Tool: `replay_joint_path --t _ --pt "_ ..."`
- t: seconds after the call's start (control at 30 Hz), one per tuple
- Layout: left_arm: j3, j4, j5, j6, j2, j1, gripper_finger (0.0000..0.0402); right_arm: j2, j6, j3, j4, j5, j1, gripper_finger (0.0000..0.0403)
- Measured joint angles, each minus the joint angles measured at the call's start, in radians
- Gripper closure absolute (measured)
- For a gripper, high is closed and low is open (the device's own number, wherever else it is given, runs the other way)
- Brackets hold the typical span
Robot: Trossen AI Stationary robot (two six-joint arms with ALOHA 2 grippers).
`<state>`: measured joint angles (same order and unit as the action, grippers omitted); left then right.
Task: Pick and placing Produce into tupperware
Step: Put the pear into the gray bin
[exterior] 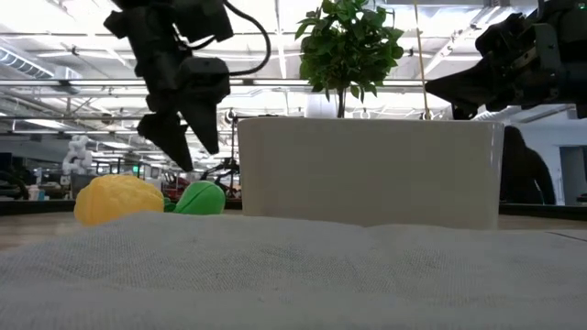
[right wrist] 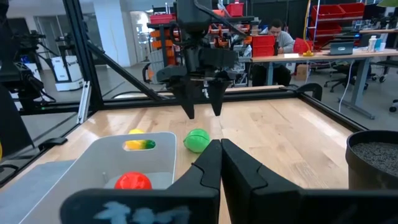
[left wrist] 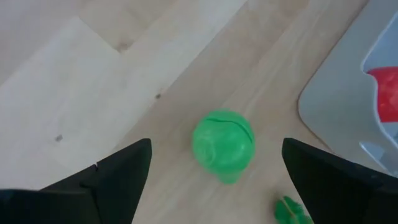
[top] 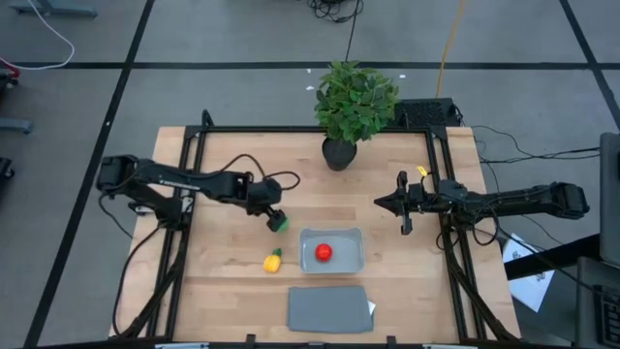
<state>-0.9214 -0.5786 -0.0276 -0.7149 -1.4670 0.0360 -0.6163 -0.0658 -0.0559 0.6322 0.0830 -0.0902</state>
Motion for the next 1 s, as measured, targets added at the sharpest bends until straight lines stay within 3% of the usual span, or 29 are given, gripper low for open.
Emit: replay_joint_path --t 0.6,1.0 --pt "-0.039 -0.003 0.028 -0.081 -0.054 -0.039 0.0034 0.0 0.002 0.0 -0.016 0.0 0.0 0.0403" --pt "-0.039 0.003 -0.034 -0.106 -0.054 -0.049 0.0034 0.0 0.001 0.0 -0.016 0.0 0.0 0.0403"
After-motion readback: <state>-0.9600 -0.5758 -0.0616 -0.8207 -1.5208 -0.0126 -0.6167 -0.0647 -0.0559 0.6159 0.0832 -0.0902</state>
